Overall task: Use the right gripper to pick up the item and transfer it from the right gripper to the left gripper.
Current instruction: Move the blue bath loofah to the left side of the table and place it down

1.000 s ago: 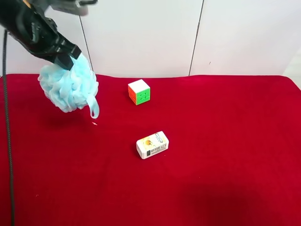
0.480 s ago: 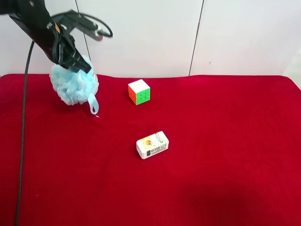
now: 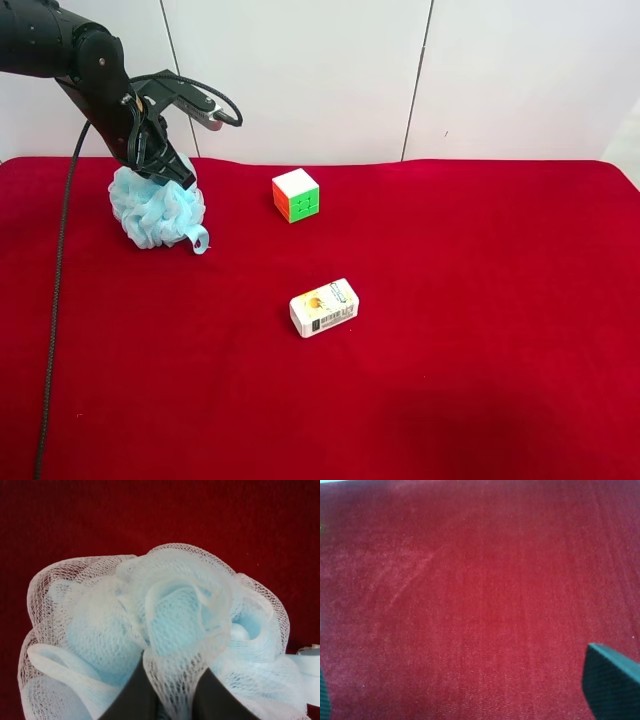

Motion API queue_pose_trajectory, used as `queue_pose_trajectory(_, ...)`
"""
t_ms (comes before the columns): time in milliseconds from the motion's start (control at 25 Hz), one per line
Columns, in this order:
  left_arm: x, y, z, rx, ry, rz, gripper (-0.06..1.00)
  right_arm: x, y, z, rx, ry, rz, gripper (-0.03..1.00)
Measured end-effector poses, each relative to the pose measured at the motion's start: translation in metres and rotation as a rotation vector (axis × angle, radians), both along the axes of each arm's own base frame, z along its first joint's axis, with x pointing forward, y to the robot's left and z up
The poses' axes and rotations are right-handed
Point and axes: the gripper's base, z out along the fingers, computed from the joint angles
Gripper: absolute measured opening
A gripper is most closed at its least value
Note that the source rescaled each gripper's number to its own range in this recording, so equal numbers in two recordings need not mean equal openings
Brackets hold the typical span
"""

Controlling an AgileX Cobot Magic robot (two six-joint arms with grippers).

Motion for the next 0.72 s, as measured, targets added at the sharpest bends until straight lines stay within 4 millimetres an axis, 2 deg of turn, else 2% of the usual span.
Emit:
queue_pose_trajectory(80,0.0000,0.0000,0.0000,0.000,0.000,0.000,0.02,0.0000,0.0000,0.0000,0.000,0.000,0.000,1.00)
queue_pose_trajectory(120,0.0000,0.0000,0.0000,0.000,0.000,0.000,0.05,0.0000,0.0000,0.0000,0.000,0.000,0.000,1.00)
queue_pose_trajectory(160,0.0000,0.0000,0.0000,0.000,0.000,0.000,0.13,0.0000,0.0000,0.0000,0.000,0.000,0.000,1.00)
queue_pose_trajectory(240,0.0000,0.0000,0.0000,0.000,0.000,0.000,0.40,0.0000,0.0000,0.0000,0.000,0.000,0.000,1.00)
queue_pose_trajectory(320,0.0000,0.0000,0.0000,0.000,0.000,0.000,0.75,0.0000,0.0000,0.0000,0.000,0.000,0.000,1.00)
queue_pose_trajectory(360,0.0001,0.0000,-0.0004,0.000,0.001,0.000,0.86,0.0000,0.0000,0.0000,0.000,0.000,0.000,1.00)
queue_pose_trajectory(480,0.0004,-0.0001,-0.0016,-0.001,0.003,0.002,0.98,0.0000,0.0000,0.0000,0.000,0.000,0.000,1.00)
queue_pose_trajectory(720,0.0008,-0.0003,-0.0018,-0.002,-0.001,0.001,1.00,0.0000,0.0000,0.0000,0.000,0.000,0.000,1.00)
